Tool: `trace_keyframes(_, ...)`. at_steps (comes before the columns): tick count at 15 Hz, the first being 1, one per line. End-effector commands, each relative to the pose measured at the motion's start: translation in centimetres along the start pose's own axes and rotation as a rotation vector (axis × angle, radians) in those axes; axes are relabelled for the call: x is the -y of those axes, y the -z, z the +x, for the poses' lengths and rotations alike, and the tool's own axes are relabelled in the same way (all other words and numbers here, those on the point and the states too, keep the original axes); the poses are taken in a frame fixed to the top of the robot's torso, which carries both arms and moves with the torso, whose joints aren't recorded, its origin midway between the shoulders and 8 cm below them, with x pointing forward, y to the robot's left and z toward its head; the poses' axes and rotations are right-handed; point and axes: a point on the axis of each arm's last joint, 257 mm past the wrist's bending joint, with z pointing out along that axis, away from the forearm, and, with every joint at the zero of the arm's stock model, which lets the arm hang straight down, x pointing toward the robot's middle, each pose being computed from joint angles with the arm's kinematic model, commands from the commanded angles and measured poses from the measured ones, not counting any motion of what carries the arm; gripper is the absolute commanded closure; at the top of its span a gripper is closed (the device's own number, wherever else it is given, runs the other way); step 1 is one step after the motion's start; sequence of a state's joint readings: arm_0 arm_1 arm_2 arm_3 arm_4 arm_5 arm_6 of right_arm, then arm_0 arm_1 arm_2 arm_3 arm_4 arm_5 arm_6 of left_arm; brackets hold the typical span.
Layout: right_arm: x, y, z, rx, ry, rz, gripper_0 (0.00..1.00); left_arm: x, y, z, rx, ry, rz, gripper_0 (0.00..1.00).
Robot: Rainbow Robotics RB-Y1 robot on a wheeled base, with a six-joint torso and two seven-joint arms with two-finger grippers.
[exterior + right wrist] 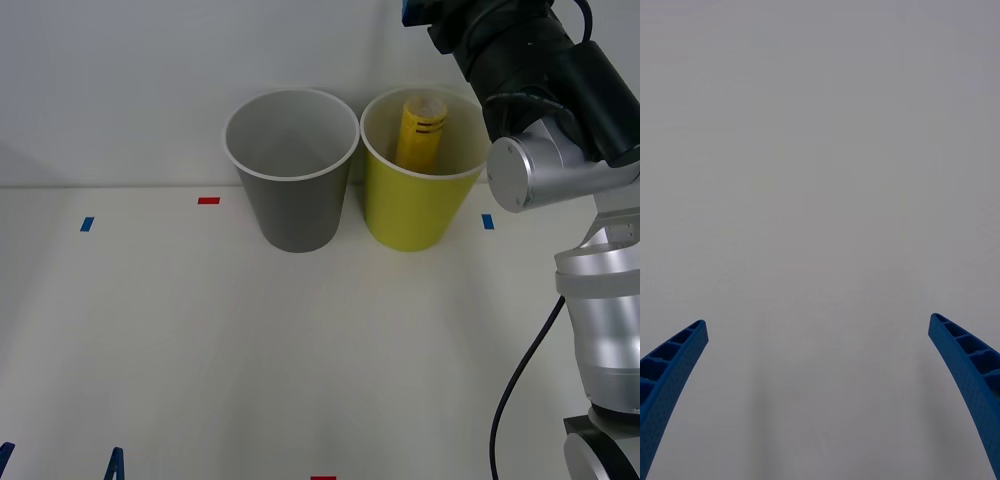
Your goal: Put cans in the gray bin and PET bottles in the light green bin.
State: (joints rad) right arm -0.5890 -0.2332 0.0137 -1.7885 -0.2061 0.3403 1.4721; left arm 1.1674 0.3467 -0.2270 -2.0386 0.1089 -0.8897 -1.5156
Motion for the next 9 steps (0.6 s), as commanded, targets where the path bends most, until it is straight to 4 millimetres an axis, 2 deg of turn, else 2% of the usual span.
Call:
trace_keyframes(1,0.2,0.3,0.3,-0.002,0.024,0.015,0.0,0.0,0.0,0.0,0.0,0.0,0.0,0.0)
trace_keyframes(4,1.1,2.4,0.1,-0.044,0.03,0.052,0.0,0.0,0.0,0.0,0.0,0.0,0.0,0.0)
trace_keyframes(9,2.6,8.1,0.5,-0.061,0.025,0.091,0.0,0.0,0.0,0.0,0.0,0.0,0.0,0.0)
